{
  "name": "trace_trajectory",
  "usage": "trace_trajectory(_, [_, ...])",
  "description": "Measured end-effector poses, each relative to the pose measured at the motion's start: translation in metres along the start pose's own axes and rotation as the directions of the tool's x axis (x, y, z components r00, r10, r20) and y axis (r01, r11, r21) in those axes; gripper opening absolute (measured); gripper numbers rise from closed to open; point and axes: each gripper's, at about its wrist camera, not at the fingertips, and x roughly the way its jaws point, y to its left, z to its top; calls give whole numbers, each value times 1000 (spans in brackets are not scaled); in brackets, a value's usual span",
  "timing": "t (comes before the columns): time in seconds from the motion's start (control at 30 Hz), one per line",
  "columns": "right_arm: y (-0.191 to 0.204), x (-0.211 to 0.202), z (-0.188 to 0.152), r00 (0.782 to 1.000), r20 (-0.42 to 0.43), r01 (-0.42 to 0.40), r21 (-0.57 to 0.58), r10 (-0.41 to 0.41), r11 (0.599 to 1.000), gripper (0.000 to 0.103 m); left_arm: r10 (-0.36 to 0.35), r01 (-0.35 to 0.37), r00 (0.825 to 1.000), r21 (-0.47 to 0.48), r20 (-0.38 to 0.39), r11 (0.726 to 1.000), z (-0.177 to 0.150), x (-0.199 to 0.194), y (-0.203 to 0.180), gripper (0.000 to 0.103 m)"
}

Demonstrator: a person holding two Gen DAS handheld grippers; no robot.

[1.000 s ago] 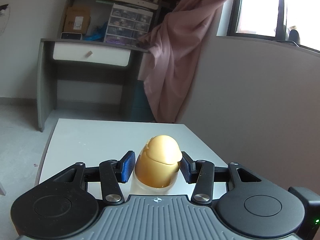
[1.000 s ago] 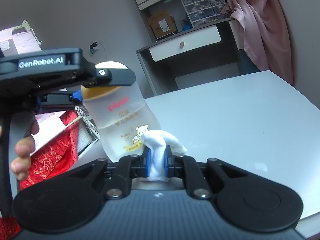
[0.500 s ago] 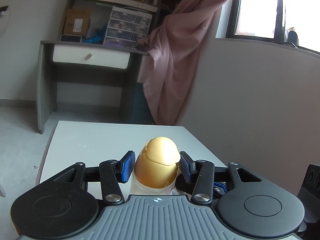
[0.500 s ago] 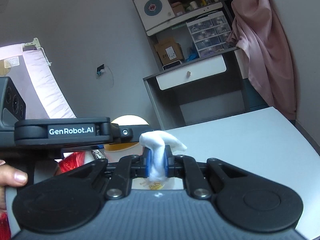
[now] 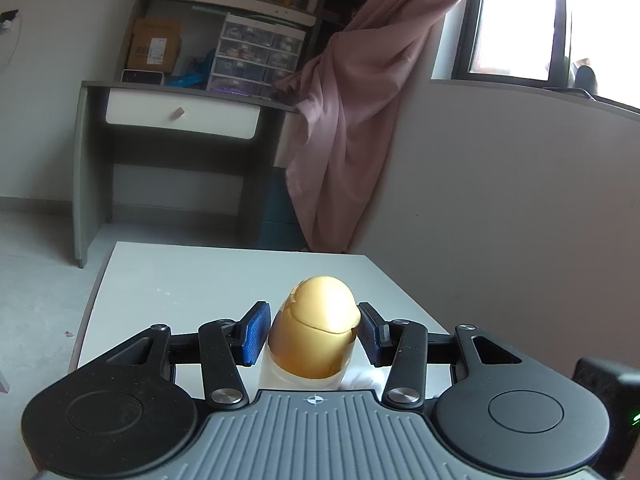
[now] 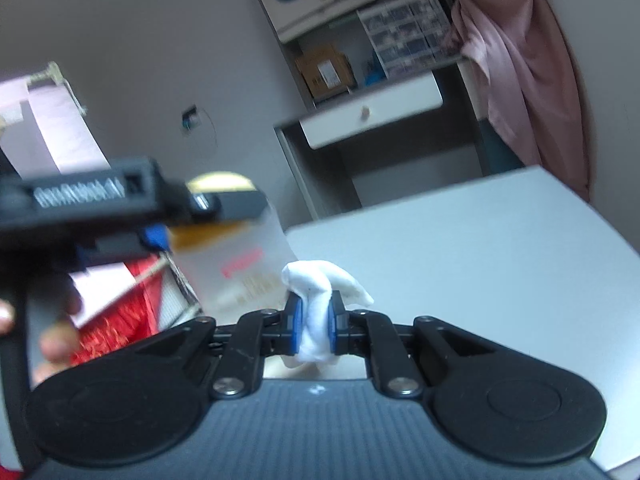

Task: Clean container
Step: 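Keep wiping the bottle side with the cloth in the right gripper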

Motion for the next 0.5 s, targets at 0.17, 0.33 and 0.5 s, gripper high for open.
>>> trace_trajectory(0.17, [-2, 7, -8, 999, -42, 22, -2, -23, 1000, 12, 1, -1, 1000, -2, 1, 1000, 0, 0, 0, 48])
trace_trajectory(0.33, [3, 0, -3, 1000, -6, 8, -1, -8, 1000, 12, 1, -1, 1000, 1, -4, 1000, 0, 0, 0, 48])
trace_trajectory(0.5, [12, -10, 7, 998, 67, -9, -16, 10, 1000, 12, -1, 1, 1000, 1, -6, 1000, 1, -2, 2, 48])
